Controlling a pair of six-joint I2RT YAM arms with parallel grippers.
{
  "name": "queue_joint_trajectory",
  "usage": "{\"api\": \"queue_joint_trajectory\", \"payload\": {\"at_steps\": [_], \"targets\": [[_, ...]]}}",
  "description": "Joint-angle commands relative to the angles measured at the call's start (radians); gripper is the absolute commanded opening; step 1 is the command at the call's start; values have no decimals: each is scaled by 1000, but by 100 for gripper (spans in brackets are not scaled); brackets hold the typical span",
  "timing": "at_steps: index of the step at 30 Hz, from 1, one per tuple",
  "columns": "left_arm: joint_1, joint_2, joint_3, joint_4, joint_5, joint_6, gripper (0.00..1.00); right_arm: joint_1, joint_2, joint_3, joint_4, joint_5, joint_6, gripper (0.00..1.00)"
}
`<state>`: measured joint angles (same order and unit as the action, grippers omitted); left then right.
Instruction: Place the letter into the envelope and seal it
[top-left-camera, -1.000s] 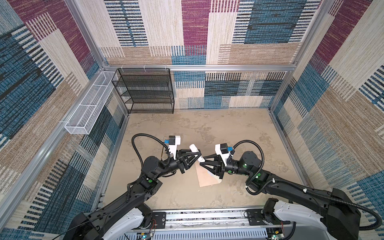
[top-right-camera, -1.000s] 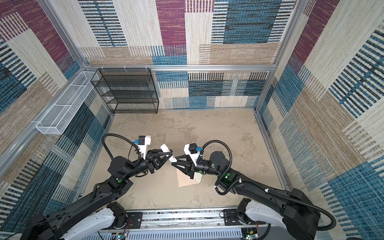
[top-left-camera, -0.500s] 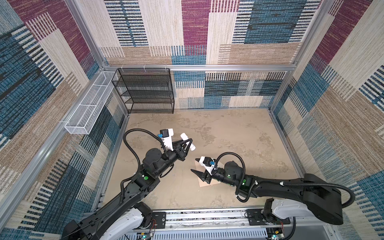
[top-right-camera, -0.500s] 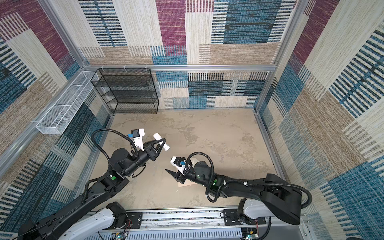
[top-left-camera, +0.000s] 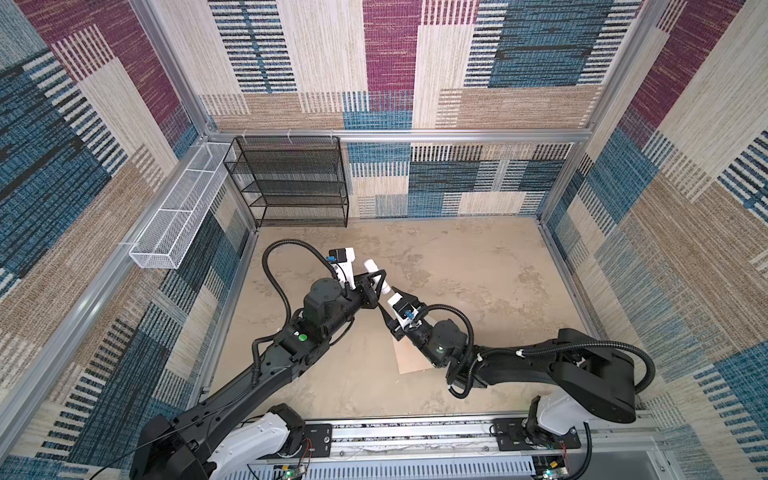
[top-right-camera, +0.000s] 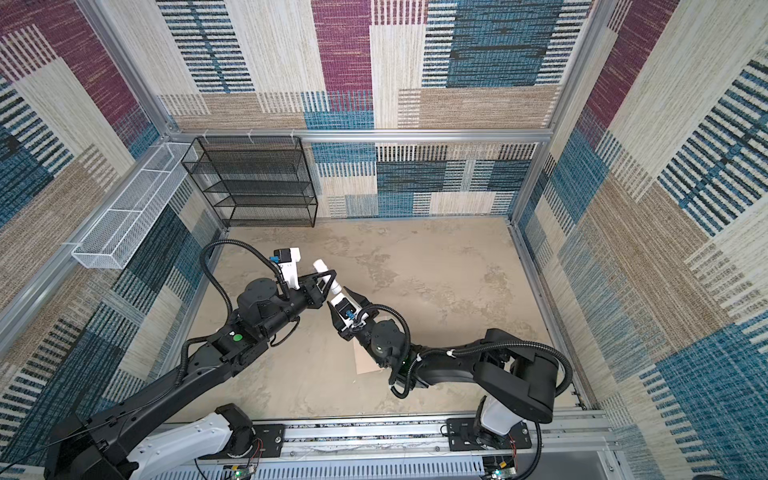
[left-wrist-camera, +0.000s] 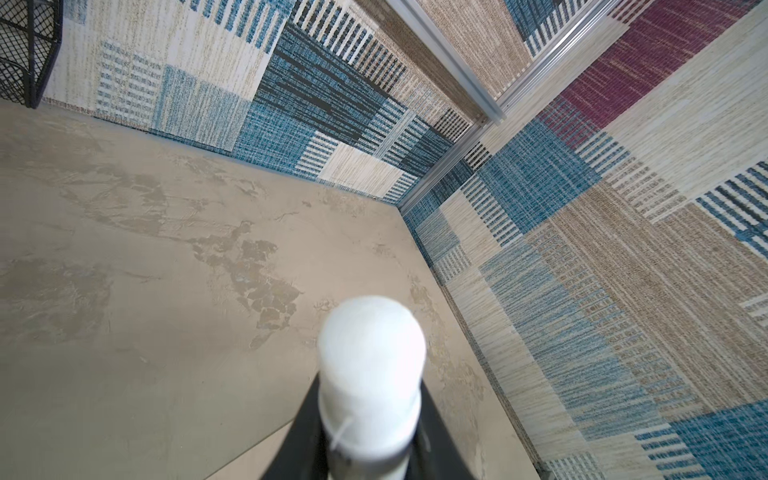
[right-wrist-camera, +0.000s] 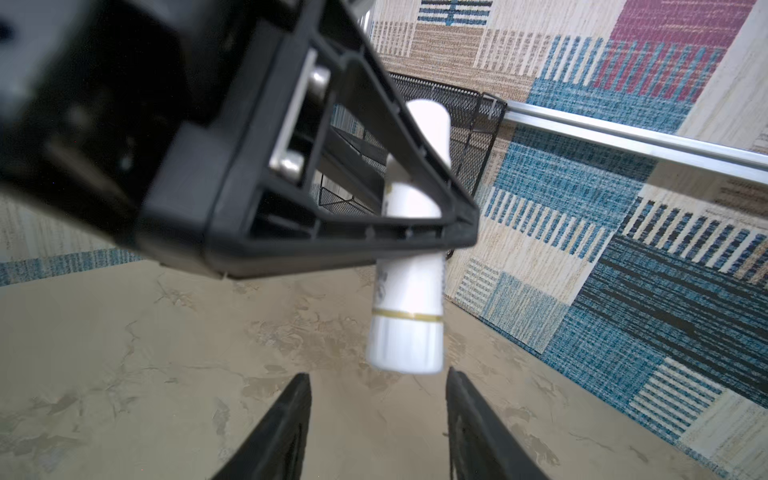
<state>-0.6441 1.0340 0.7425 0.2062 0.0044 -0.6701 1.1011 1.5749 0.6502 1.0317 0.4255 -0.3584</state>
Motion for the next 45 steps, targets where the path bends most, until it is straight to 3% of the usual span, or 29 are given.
{"api": "queue_joint_trajectory", "payload": {"at_steps": [1,13,25,29,40,45], "targets": [[-2,8,15,-8,3,-12,0,3,13,19,48,37,-24,51],[-2,34,21,-13,37,-15,0,2,7,28,28,33,-39,25],[-2,70,22,15,188,10,0,2,-80,4,-28,-85,45,19],[-2,69,9,37,293,55,0,-4,-154,-15,-85,-202,134,17],[0,-4,-125,239,618,99,0,-126,-395,-98,-174,-708,489,15],[0,-34,-151,277,680,96,0,-167,-447,-129,-159,-884,586,15]]}}
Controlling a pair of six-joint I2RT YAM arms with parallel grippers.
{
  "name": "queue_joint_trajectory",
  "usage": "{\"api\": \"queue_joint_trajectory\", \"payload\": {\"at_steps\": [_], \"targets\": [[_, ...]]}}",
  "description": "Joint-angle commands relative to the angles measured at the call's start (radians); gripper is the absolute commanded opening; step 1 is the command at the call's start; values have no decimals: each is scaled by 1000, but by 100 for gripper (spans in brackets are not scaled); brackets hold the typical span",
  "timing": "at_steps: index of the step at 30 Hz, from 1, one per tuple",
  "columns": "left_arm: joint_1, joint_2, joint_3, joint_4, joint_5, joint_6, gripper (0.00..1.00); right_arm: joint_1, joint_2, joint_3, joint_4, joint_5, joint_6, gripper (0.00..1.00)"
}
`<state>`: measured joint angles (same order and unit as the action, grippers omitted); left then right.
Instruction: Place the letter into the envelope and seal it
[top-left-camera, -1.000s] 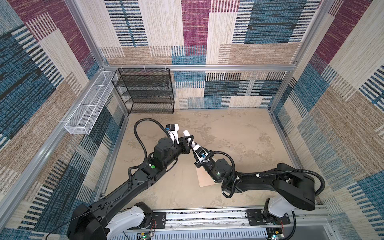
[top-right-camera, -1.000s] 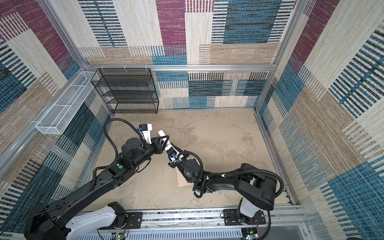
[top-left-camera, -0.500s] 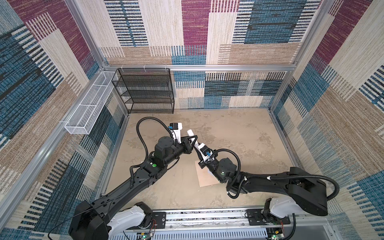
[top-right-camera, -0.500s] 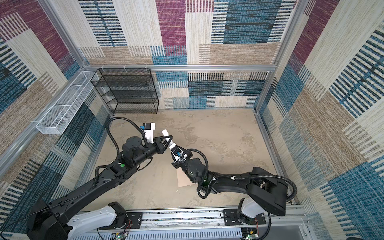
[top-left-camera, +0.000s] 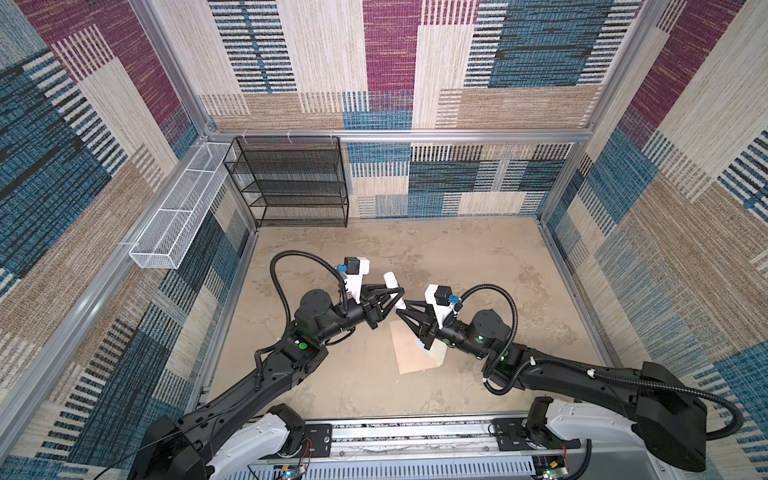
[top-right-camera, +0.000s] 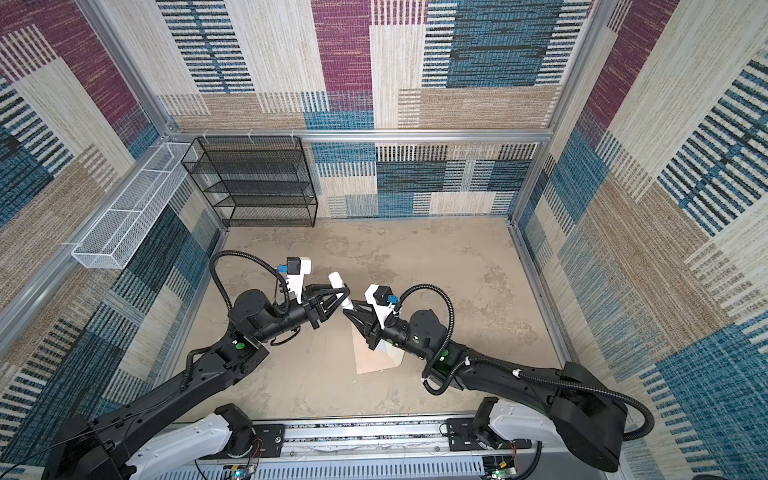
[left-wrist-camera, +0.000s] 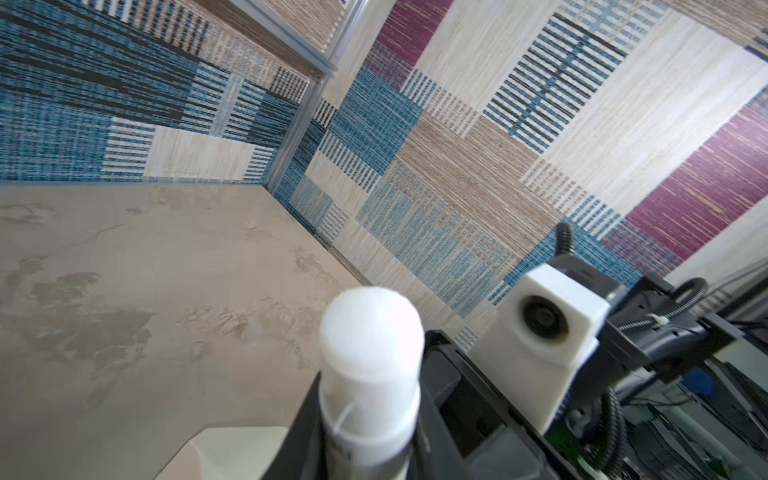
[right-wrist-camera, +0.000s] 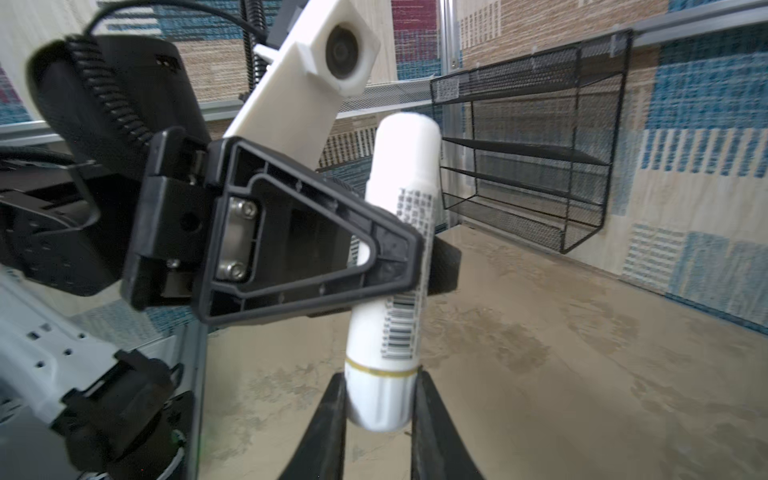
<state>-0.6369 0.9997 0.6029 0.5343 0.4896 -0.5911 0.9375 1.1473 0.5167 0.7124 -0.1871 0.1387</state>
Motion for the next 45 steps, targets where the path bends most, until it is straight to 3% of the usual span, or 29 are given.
{"api": "queue_joint_trajectory", "payload": {"at_steps": [1,5,9,13,15,18,24,28,33,45], "targets": [[-7,-2,-12,-50,207,18,0,-7,-24,2,164,-297,101,15],[-6,-11,-8,-51,236,18,0,-17,-27,-9,166,-371,125,15],[-7,-25,-6,-73,225,27,0,-19,-33,-14,121,-348,90,20],[-7,-48,-5,-83,124,3,0,-17,-46,-46,68,-199,-11,54],[-6,-54,7,-98,23,-29,0,-10,-55,-77,75,-103,-59,63],[-4,-44,39,-136,-114,-95,0,30,-50,-122,132,42,-143,69],[-4,32,76,-108,-186,-267,0,108,2,-171,345,331,-280,71],[-4,67,62,-55,-187,-362,0,109,47,-180,472,446,-336,72],[-5,90,36,6,-192,-437,0,109,129,-133,519,438,-373,71],[-7,98,23,63,-182,-484,0,109,279,-30,536,474,-395,65]]}}
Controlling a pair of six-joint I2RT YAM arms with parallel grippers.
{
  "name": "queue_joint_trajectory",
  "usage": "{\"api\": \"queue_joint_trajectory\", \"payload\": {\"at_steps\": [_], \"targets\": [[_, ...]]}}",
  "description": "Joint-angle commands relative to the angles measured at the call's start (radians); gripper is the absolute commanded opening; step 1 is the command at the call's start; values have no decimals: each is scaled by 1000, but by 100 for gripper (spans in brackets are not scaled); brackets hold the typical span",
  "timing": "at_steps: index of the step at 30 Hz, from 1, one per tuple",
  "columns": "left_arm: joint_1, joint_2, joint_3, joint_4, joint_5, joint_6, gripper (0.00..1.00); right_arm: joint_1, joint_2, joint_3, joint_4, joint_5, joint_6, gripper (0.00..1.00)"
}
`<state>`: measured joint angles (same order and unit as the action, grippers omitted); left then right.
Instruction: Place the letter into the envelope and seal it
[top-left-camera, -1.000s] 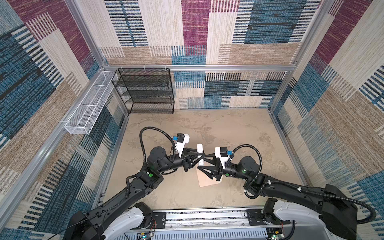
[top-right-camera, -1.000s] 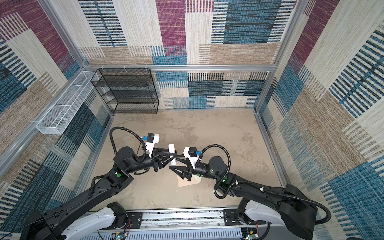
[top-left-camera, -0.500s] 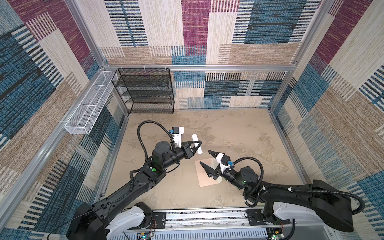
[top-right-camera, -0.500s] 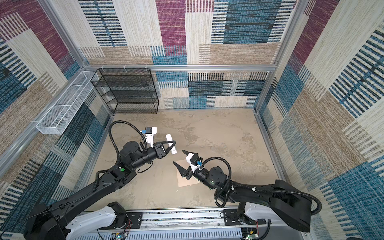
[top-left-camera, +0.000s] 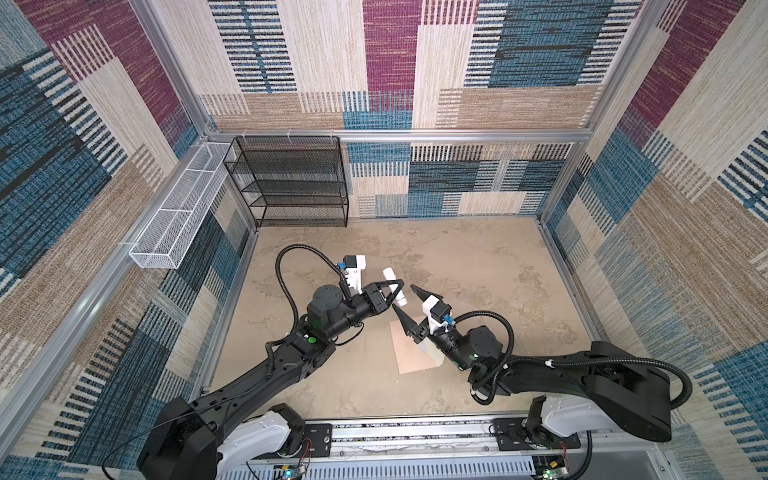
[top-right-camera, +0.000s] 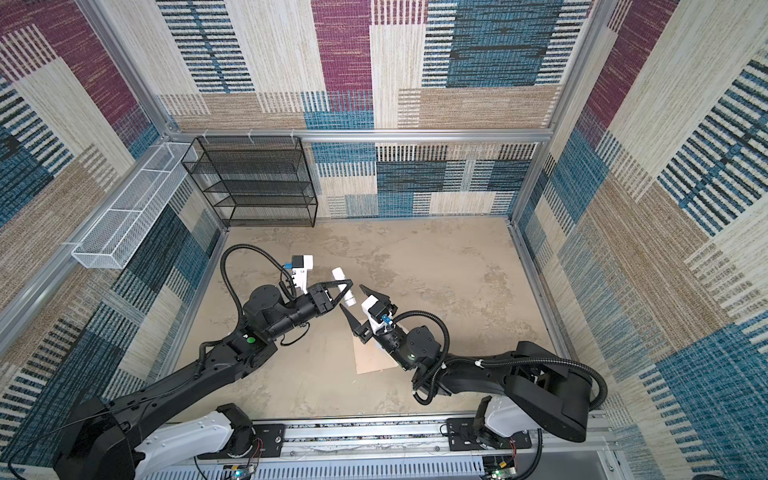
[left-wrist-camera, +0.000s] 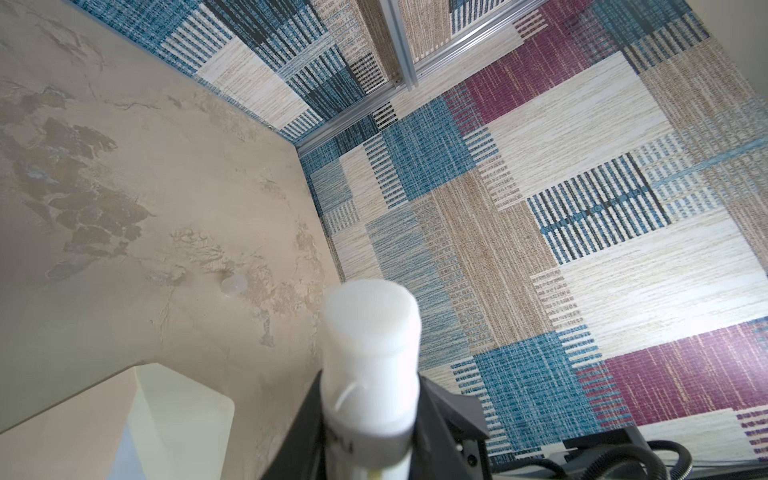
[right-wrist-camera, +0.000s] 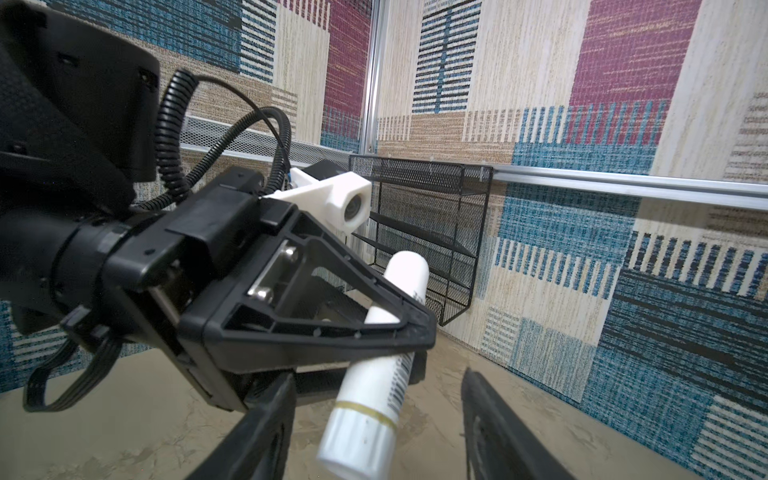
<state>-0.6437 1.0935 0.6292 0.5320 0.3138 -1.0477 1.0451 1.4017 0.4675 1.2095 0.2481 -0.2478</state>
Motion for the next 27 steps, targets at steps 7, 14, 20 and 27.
{"api": "queue_joint_trajectory", "payload": {"at_steps": [7,14,20,27], "targets": [[-1,15,-12,110,10,-47,0,1,86,56,58,69,-2,56],[-1,6,-16,103,28,-55,0,-8,107,87,37,91,3,42],[-2,0,-15,100,46,-59,0,-25,121,115,-29,100,39,34],[-4,1,-20,112,66,-62,1,-29,109,132,-82,103,48,19]]}}
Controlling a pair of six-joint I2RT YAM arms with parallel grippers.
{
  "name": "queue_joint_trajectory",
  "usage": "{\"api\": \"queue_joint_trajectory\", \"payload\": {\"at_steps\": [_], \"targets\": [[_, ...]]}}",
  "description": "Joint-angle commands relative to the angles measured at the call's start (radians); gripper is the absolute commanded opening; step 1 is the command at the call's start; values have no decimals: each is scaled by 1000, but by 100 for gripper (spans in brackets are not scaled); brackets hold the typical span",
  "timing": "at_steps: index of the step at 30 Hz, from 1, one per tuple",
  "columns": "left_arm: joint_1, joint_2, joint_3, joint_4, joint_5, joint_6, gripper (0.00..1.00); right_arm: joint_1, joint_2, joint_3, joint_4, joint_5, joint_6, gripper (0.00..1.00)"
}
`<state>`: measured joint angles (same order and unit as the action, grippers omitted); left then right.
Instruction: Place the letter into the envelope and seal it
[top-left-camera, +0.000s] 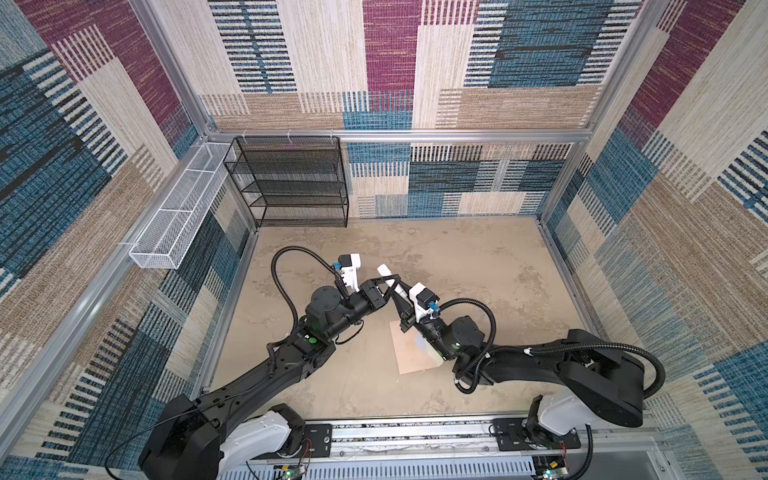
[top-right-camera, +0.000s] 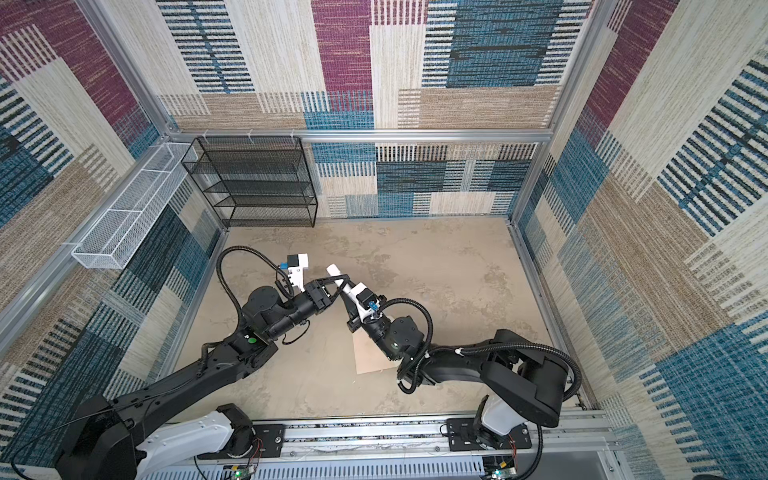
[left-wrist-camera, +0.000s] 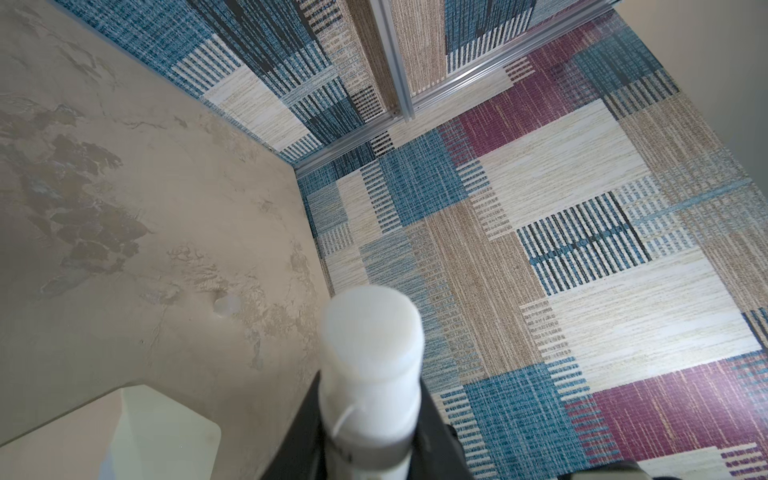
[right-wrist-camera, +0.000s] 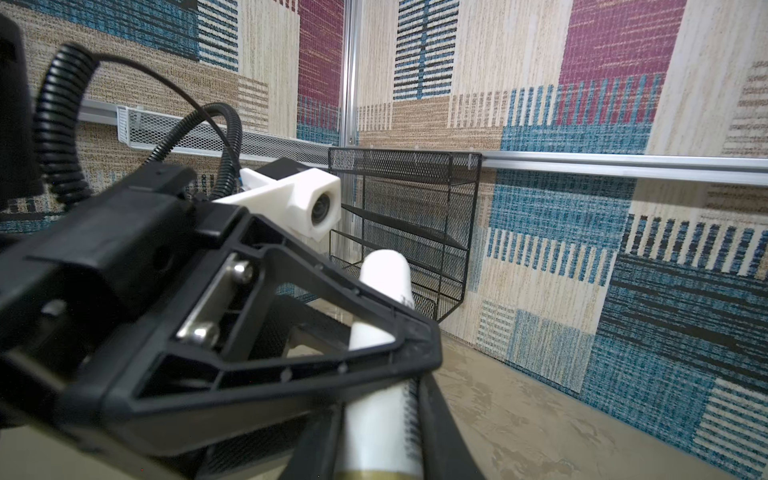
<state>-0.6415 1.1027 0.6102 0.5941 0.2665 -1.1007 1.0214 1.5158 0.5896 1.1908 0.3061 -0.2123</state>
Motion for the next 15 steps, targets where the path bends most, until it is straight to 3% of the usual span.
{"api": "queue_joint_trajectory", "payload": {"at_steps": [1,5,8,15], "targets": [[-6,-11,-4,49,113,-7,6,-6,-12,10,-75,45,16,17],[-4,-48,-2,-31,85,37,31,-7,-69,28,-202,42,46,14],[-2,-110,49,-223,48,147,51,-20,-150,82,-437,46,131,14],[5,-309,94,-613,-107,394,68,-83,-407,157,-887,65,237,15]]}}
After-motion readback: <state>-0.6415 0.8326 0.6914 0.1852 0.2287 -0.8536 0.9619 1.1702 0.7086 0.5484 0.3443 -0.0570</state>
